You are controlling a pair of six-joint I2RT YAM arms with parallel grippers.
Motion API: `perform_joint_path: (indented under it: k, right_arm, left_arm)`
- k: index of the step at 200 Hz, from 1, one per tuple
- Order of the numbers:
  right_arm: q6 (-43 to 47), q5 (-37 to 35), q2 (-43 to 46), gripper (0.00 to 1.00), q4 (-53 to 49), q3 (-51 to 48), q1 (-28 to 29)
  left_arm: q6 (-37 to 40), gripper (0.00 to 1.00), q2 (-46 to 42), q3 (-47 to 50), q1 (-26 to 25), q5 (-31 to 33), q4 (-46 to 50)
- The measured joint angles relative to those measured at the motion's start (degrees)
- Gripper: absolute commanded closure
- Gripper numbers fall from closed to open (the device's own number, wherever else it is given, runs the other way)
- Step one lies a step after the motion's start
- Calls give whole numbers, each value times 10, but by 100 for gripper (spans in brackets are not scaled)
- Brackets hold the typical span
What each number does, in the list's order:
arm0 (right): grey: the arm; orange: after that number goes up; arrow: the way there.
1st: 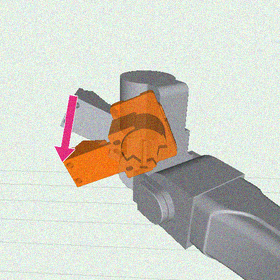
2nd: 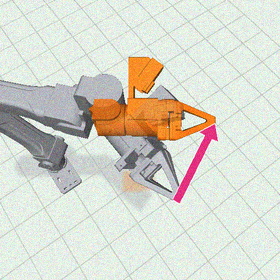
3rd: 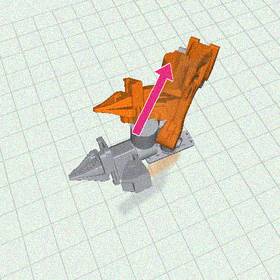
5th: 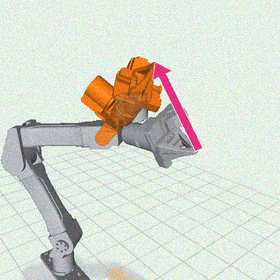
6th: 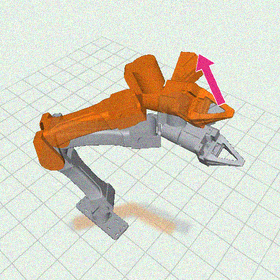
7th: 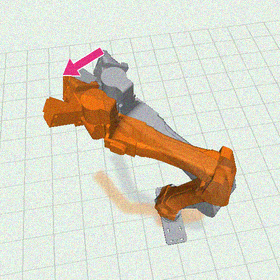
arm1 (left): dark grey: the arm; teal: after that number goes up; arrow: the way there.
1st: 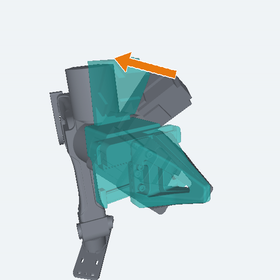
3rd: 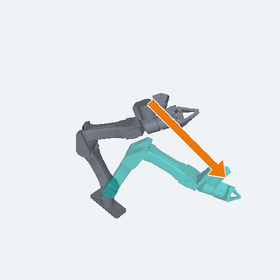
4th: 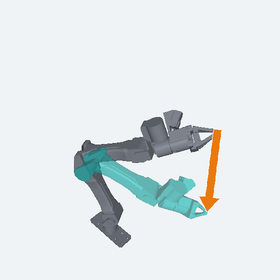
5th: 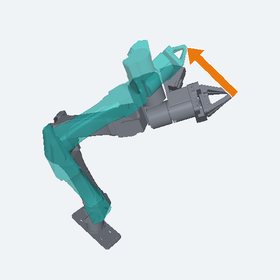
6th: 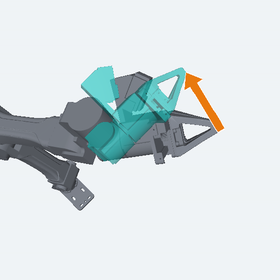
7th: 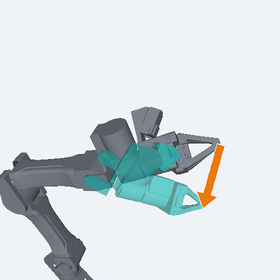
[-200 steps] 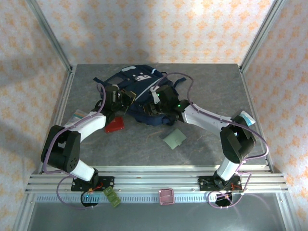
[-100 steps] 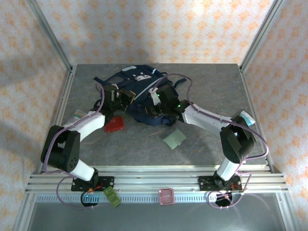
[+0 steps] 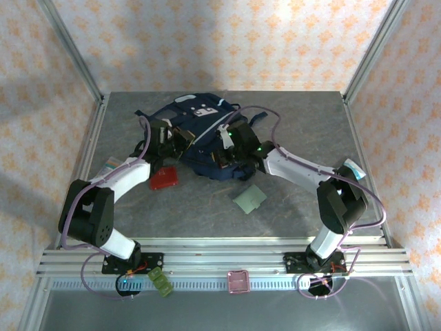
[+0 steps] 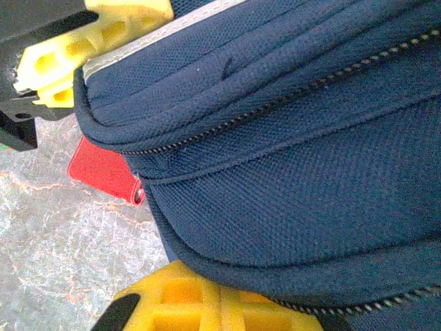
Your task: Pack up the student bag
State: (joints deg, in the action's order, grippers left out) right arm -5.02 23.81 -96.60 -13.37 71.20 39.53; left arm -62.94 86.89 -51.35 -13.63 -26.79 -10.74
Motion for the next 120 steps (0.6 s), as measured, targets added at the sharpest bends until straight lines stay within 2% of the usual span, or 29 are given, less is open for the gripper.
perform_joint_path:
  k: [41, 59, 78, 82, 94, 100, 107, 120]
  right_arm:
    - [-21, 12, -7, 96, -80, 48, -2]
    - [-36, 33, -16, 90, -90, 55, -4]
    - [-53, 65, -35, 96, -89, 56, -6]
    - [-59, 68, -38, 97, -89, 56, -6]
    - [-73, 77, -46, 100, -84, 55, -6]
    - [-81, 82, -48, 100, -78, 52, -5]
    - [-91, 87, -48, 100, -65, 45, -5]
    - [-111, 97, -48, 100, -35, 27, -5]
  left_arm:
    - [80, 100, -1, -39, -21, 31, 63]
    - [96, 100, -2, -39, -27, 41, 70]
    - [110, 100, -2, -38, -32, 52, 79]
    - [112, 93, -2, -38, -33, 55, 80]
    - [119, 64, -2, -32, -34, 62, 79]
    - [120, 53, -2, -27, -34, 64, 75]
    - [120, 46, -3, -20, -34, 63, 68]
    - [113, 41, -10, -2, -37, 62, 49]
